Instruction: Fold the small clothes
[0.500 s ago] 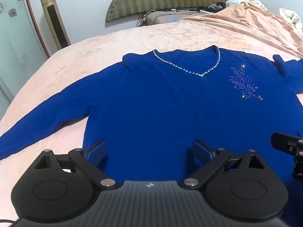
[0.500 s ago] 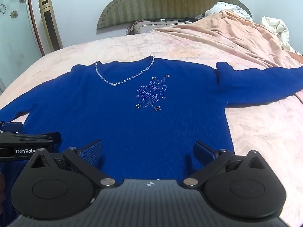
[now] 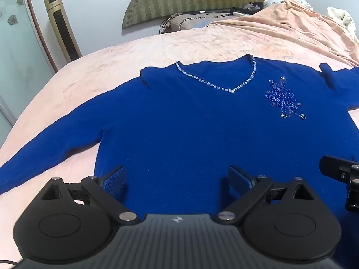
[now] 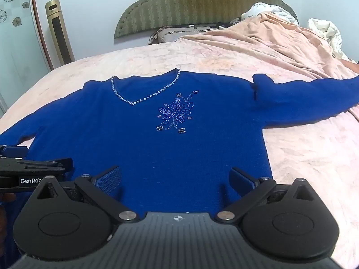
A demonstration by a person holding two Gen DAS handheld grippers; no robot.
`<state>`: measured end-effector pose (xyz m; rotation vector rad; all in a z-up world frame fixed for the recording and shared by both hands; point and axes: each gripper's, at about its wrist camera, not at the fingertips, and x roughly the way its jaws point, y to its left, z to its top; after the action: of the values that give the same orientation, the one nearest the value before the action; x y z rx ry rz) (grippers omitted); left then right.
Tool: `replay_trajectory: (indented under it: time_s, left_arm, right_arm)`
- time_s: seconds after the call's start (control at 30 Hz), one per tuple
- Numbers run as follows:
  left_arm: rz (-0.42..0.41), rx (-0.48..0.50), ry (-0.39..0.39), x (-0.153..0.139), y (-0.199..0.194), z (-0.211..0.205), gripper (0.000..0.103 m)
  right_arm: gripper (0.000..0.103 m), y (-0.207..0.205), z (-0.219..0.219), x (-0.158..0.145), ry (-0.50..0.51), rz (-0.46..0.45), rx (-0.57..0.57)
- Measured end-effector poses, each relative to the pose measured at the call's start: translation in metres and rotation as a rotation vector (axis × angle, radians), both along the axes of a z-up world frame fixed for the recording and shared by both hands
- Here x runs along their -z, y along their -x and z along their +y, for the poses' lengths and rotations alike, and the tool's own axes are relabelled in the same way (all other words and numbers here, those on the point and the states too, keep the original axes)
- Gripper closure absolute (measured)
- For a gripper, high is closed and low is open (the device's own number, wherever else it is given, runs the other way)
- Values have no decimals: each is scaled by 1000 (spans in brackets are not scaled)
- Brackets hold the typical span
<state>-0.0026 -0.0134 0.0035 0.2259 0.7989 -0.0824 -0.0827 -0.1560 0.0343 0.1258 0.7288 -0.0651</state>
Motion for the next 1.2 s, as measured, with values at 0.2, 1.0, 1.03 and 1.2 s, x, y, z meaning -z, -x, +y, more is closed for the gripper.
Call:
replay_trajectory:
  time_s: [0.2,1.0,1.03,1.2]
  left_arm:
    - [-11,-4,-25,0,1,-6,6]
    - [22,-10,-38,5,0,-16,6]
    - [20,-12,-44,5,0,-17,6]
    - [21,-9,-41,4,1,-19,6]
  right_arm:
    - [0,6,-16,4,-22,-15,-3]
    - [0,12,-24,4,-49,-48,-6]
    - [0,12,-24,4,-53,-49,-4]
    - [0,12,-29,4,-82,-47,8]
